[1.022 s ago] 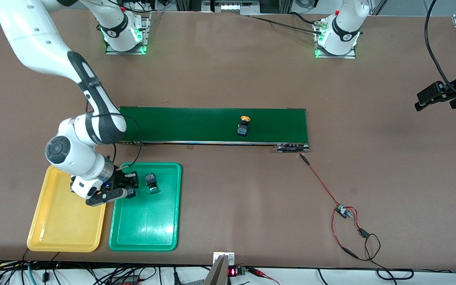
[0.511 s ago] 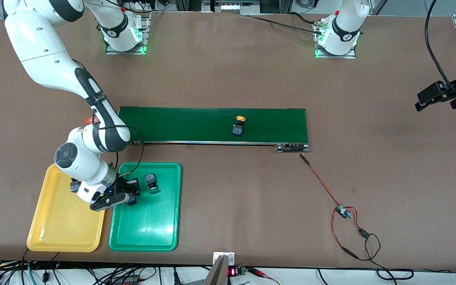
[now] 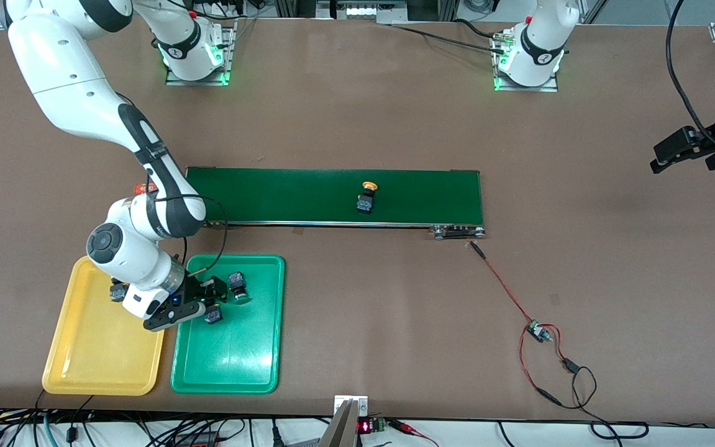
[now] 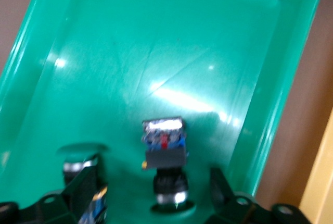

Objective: Sort buttons by color to trays
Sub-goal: 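Lower the green button into the green tray and open the right gripper, then return the right gripper to the belt over the orange-capped button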

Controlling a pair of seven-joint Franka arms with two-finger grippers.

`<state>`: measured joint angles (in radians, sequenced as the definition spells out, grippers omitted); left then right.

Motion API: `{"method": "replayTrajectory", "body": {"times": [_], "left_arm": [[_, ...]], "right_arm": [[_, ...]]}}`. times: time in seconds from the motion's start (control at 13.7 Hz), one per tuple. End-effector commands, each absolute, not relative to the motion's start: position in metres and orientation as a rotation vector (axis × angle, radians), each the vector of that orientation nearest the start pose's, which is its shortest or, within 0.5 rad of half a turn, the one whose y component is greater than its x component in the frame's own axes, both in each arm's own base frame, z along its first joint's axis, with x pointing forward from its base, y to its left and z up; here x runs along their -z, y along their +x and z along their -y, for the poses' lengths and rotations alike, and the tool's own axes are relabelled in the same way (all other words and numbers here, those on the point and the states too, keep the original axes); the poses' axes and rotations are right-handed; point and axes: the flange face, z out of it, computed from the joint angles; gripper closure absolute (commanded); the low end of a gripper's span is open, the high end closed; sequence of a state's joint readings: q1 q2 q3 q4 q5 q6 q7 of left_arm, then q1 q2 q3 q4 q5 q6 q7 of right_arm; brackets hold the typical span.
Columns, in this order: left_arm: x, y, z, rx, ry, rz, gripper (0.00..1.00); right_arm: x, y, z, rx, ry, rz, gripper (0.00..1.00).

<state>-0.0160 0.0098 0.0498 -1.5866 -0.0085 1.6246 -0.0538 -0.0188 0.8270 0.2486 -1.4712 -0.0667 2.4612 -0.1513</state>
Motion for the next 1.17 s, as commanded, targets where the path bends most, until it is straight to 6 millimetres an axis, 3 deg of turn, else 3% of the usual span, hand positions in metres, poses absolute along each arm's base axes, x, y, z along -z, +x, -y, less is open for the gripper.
{"method": "replayTrajectory", "body": {"times": [0.0,0.22,0.44,0.8,0.95,1.09], "left_arm": [[-0.63,0.557,-0.025,0.032,-3.164,0.138,0.0],[-0.628,0.554,-0.022,-0.012,-3.16,0.123,0.0],[-0.63,0.554,-0.019,-0.007,-3.161,0.113,0.0],[-0.63,0.553,-0.022,-0.007,-3.166,0.128,0.0],[-0.63,0.553,-0.023,-0.007,-3.166,0.133,0.0],[-0.63,0.553,-0.022,-0.007,-3.168,0.13,0.0]], "right_arm": [[-0.273,0.705,-0.127,0.088,-2.989,0.451,0.0],[-0.353,0.677,-0.144,-0.075,-3.058,0.248,0.0],[-0.419,0.65,-0.145,-0.121,-3.095,0.178,0.0],[-0.469,0.59,-0.143,-0.098,-3.148,0.081,0.0],[-0.476,0.565,-0.145,-0.086,-3.126,0.011,0.0],[-0.479,0.549,-0.157,-0.098,-3.096,-0.194,0.0]]}}
